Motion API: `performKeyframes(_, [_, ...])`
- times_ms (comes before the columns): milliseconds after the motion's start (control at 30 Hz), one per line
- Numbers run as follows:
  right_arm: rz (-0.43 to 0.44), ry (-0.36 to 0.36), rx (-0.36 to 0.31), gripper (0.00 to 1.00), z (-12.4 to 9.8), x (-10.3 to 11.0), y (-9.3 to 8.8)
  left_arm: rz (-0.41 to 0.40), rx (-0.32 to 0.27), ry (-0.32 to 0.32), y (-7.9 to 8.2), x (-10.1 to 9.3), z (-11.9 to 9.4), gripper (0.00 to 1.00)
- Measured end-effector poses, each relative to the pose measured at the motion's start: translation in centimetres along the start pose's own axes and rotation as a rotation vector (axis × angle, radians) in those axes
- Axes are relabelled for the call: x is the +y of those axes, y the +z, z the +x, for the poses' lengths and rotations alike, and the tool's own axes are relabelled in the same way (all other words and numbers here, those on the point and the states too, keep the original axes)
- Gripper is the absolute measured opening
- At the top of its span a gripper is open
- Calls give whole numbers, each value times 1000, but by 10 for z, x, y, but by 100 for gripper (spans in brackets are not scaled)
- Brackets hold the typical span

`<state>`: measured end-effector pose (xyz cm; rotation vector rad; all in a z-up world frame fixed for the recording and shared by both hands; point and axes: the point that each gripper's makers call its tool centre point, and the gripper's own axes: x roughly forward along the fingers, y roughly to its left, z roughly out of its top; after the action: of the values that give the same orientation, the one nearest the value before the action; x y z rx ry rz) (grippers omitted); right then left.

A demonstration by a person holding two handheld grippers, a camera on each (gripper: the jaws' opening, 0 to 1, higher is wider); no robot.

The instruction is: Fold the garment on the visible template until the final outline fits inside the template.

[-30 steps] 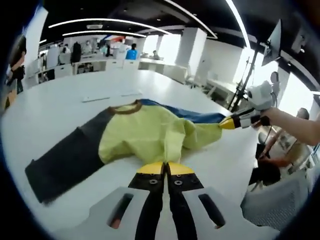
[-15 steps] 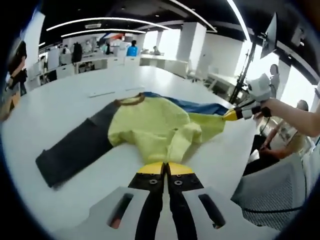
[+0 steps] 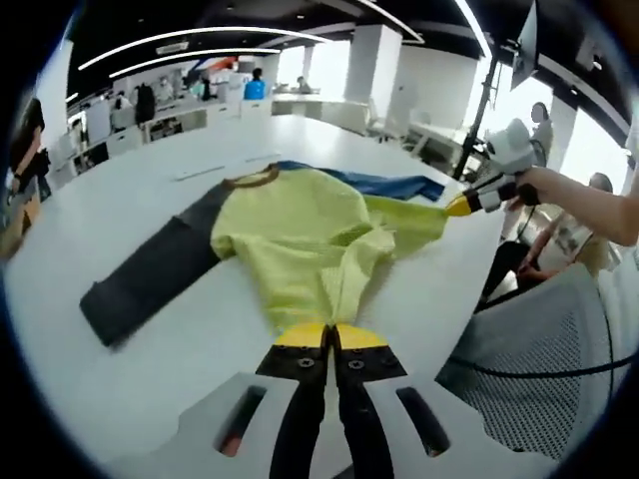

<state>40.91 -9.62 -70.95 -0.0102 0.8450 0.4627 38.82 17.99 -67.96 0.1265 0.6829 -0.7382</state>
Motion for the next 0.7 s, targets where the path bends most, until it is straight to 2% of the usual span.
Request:
performKeyframes(467, [34, -50, 51, 0, -8, -4, -34, -36, 70, 20, -35, -2, -14, 0])
performKeyframes(633, [60, -66, 65, 0, -6, -4, -47, -39, 113, 18, -51, -7, -12, 0])
performKeyframes(700, [66, -70, 74, 0, -7, -3, -50, -12, 140, 26, -60, -7, -12, 0])
